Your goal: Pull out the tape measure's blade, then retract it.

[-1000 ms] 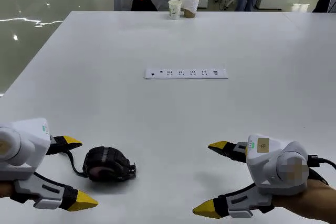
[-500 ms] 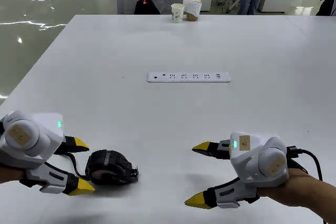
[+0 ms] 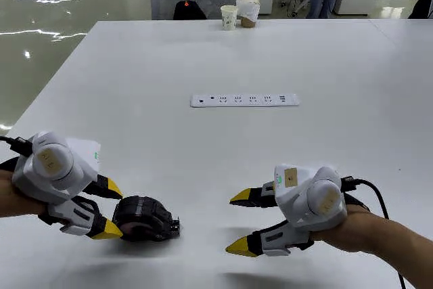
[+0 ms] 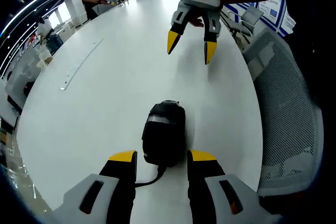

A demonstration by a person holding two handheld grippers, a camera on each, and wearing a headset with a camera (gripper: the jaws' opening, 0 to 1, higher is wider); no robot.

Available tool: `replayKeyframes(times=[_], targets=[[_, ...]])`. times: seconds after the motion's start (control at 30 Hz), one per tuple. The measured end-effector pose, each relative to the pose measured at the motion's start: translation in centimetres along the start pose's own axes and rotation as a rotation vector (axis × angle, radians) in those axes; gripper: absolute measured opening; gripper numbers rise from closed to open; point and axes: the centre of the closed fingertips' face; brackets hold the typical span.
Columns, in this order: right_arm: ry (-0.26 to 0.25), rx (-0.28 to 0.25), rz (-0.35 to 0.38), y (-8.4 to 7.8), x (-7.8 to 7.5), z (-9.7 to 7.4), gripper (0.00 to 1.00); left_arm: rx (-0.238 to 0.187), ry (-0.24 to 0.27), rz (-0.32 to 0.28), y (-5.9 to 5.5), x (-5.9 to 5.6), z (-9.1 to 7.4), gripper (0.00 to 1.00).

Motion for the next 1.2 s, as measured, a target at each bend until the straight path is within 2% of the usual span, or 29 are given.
replayKeyframes(times=[0.17, 0.3, 0.73, 1.07, 1.2], targets=[[0.01, 0.001, 0.01, 0.4, -0.5, 0.8, 0.39, 0.033, -0.038, 0.029, 0.1, -0.2, 0.5, 0.32], [0.018, -0.003, 0.016, 0.7, -0.7, 1.5, 0.39, 0.033, -0.028, 0.058, 0.4, 0.5, 1.0, 0.39], [0.054, 0.007, 0.023, 1.1, -0.7, 3.6, 0.33, 0.083, -0.077, 0.079, -0.2, -0.1, 2.1, 0.28], [0.079, 0.013, 0.013, 1.8, -0.5, 5.5, 0.3, 0.093, -0.074, 0.096, -0.6, 0.4, 2.7, 0.27], [0.089, 0.019, 0.007, 1.9, -0.4, 6.3, 0.27, 0.09, -0.068, 0.085, -0.7, 0.5, 2.8, 0.26]])
Point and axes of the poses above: the centre of the closed fingertips' face, and the gripper's own axes: z roughly forward along the fingers, x roughly to its left, y roughly out of its top
